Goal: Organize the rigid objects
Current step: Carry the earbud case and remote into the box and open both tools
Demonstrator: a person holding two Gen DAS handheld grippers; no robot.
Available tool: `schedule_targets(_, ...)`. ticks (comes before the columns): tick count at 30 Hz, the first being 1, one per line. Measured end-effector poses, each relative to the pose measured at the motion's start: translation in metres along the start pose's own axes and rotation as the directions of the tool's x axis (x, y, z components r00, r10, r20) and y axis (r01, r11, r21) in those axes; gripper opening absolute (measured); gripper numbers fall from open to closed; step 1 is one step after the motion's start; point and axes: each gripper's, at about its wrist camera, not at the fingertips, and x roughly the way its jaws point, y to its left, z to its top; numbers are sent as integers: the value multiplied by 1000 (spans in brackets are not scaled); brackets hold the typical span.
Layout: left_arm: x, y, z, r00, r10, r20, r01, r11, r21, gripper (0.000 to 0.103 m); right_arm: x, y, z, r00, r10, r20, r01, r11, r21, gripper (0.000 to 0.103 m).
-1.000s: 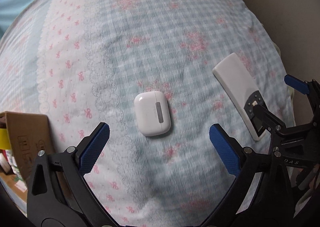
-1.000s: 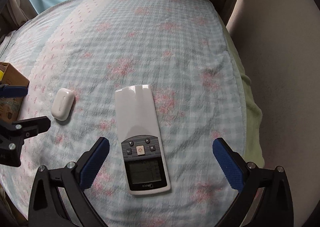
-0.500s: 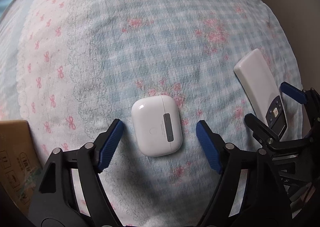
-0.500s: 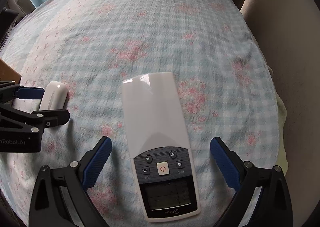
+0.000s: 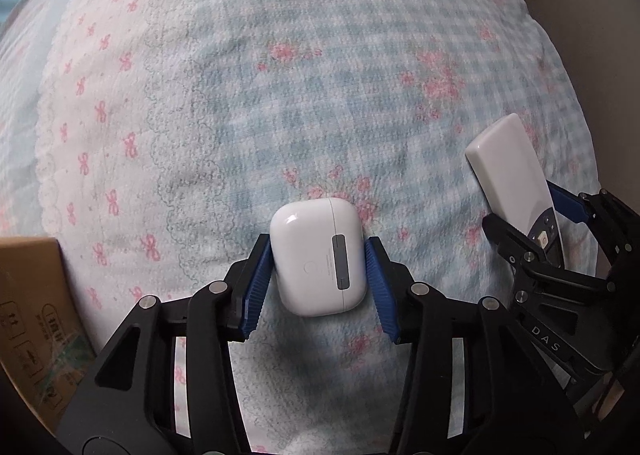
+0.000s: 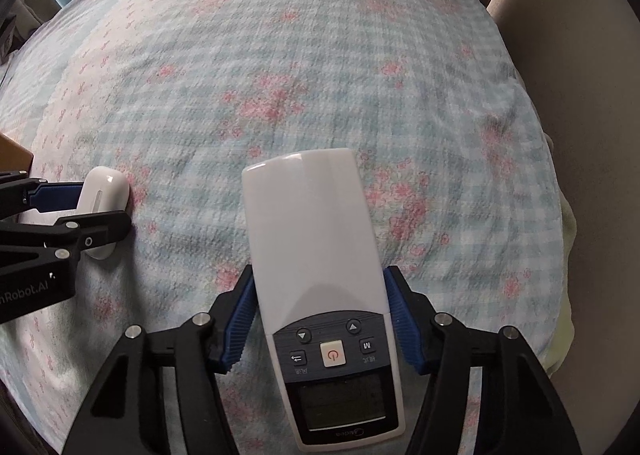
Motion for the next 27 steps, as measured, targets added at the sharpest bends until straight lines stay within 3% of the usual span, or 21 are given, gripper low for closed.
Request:
schedule_targets(12,-44,-3,-7,998,-46,38,46,999,13,43,-39,-7,-6,998,33,55,-38,994,100,56)
schedule_targets(20,-118,2,-2,992,-47,119,46,999,9,43,-92,4,19,990,44,130,-61,990,128,56)
schedule_targets(27,-191,46,-21,979,-94,183,94,996,9,43,-159,31,32,984,47,172,-67,991,114,56)
